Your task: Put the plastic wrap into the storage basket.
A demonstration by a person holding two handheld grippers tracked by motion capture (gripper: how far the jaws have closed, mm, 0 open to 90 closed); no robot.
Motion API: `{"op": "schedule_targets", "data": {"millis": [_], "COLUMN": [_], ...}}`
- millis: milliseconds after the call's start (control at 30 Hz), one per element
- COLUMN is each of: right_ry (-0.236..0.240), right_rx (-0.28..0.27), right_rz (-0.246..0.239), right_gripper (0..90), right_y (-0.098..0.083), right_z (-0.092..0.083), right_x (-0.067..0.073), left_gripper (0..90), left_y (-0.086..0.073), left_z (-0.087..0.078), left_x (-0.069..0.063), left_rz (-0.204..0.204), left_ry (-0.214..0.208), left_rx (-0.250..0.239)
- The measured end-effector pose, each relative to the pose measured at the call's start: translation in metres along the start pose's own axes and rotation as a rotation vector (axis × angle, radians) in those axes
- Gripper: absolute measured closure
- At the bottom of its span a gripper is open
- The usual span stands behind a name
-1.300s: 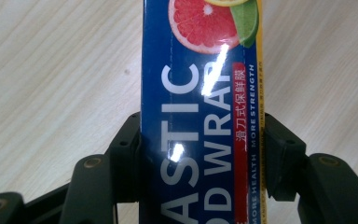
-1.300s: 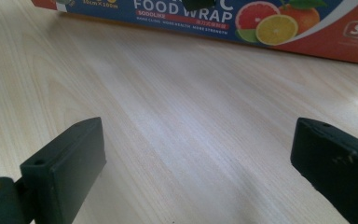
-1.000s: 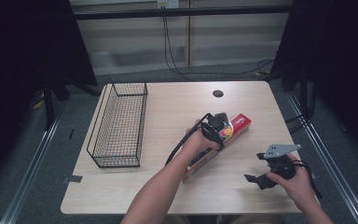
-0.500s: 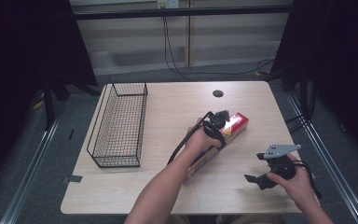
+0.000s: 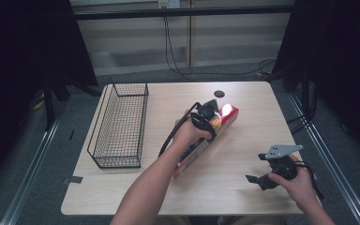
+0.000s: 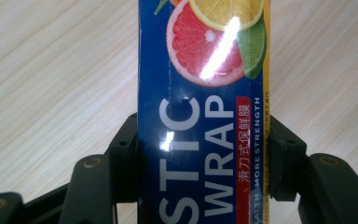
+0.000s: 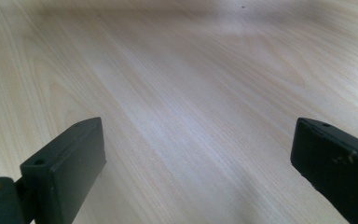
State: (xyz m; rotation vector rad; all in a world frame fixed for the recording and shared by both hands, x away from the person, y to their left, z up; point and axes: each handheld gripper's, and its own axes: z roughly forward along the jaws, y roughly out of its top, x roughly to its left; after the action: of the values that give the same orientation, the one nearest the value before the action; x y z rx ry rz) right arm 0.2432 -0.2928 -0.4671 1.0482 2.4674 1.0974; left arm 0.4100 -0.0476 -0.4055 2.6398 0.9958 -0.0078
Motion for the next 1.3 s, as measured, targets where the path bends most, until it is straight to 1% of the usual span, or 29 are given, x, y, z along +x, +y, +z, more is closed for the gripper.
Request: {"op": "schedule_targets", "data": {"millis": [33, 133, 167, 233, 267, 300, 533, 567, 600, 633, 667, 700, 800, 867, 933, 967, 1100, 1167, 1200, 1233, 1267, 1300], "right_ry": [0.000, -0.001, 0.000, 0.002, 0.007, 0.004, 0.004, 0.004, 0.004, 0.003, 0.003, 0.004, 0.003, 0.003, -0.005, -0.007, -0.002, -0.003, -0.002, -0.001, -0.003, -0.004], "right_rx": [0.000, -0.002, -0.003, -0.001, -0.001, 0.002, 0.002, 0.002, 0.001, 0.002, 0.002, 0.003, 0.001, 0.001, -0.002, -0.001, -0.002, 0.000, -0.001, -0.002, -0.001, -0.002], "right_rz": [-0.001, 0.001, 0.000, -0.001, -0.004, -0.001, -0.006, -0.006, -0.006, -0.006, -0.007, -0.006, -0.005, -0.003, -0.002, 0.001, -0.004, -0.004, -0.003, -0.003, -0.002, -0.002], "right_gripper": [2.8, 2.7, 2.8, 2.8, 2.8, 2.7, 2.8, 2.8, 2.7, 2.8, 2.8, 2.8, 2.8, 2.8, 2.7, 2.7, 2.8, 2.8, 2.8, 2.8, 2.7, 2.7], "right_y": [0.000, 0.000, 0.000, 0.000, 0.000, 0.000, 0.001, 0.001, 0.001, 0.001, 0.001, 0.001, 0.001, 0.001, 0.001, 0.001, 0.001, 0.001, 0.001, 0.001, 0.001, 0.001], "right_z": [0.000, 0.000, 0.000, 0.000, 0.000, 0.000, 0.002, 0.002, 0.002, 0.002, 0.002, 0.002, 0.001, 0.001, 0.001, 0.000, 0.001, 0.001, 0.001, 0.001, 0.001, 0.001], "right_x": [0.000, 0.000, 0.000, 0.000, 0.000, 0.000, 0.000, 0.000, 0.001, 0.001, 0.001, 0.001, 0.001, 0.001, 0.001, 0.001, 0.000, 0.001, 0.001, 0.001, 0.001, 0.001], "left_gripper": [42.7, 42.7, 42.7, 42.7, 42.7, 42.7, 42.7, 42.7, 42.7, 42.7, 42.7, 42.7, 42.7, 42.7, 42.7, 42.7, 42.7, 42.7, 42.7, 42.7, 42.8, 42.7], "left_y": [-0.001, -0.003, -0.004, -0.005, -0.006, -0.007, -0.014, -0.014, -0.016, -0.017, -0.018, -0.019, -0.021, -0.022, -0.022, -0.024, -0.025, -0.028, -0.029, -0.030, -0.031, -0.032], "left_z": [-0.003, -0.010, -0.012, -0.016, -0.018, -0.020, -0.035, -0.035, -0.039, -0.041, -0.043, -0.043, -0.048, -0.051, -0.053, -0.056, -0.062, -0.067, -0.068, -0.070, -0.071, -0.073], "left_x": [0.002, 0.006, 0.008, 0.010, 0.012, 0.014, 0.026, 0.026, 0.029, 0.030, 0.032, 0.032, 0.036, 0.039, 0.040, 0.042, 0.045, 0.049, 0.050, 0.051, 0.052, 0.053], "left_rz": [0.002, -0.022, -0.018, -0.019, -0.019, -0.034, -0.074, -0.074, -0.077, -0.088, -0.086, -0.096, -0.097, -0.111, -0.113, -0.126, -0.135, -0.152, -0.151, -0.153, -0.163, -0.163], "left_ry": [0.000, -0.003, -0.007, 0.006, 0.003, 0.002, 0.021, 0.021, 0.022, 0.020, 0.025, 0.021, 0.034, 0.036, 0.029, 0.034, 0.040, 0.048, 0.049, 0.052, 0.057, 0.060], "left_rx": [-0.003, -0.005, -0.003, 0.008, 0.004, 0.005, -0.008, -0.008, -0.015, -0.019, -0.014, -0.020, -0.007, -0.012, -0.008, -0.019, -0.020, -0.023, -0.023, -0.014, -0.018, -0.007]}}
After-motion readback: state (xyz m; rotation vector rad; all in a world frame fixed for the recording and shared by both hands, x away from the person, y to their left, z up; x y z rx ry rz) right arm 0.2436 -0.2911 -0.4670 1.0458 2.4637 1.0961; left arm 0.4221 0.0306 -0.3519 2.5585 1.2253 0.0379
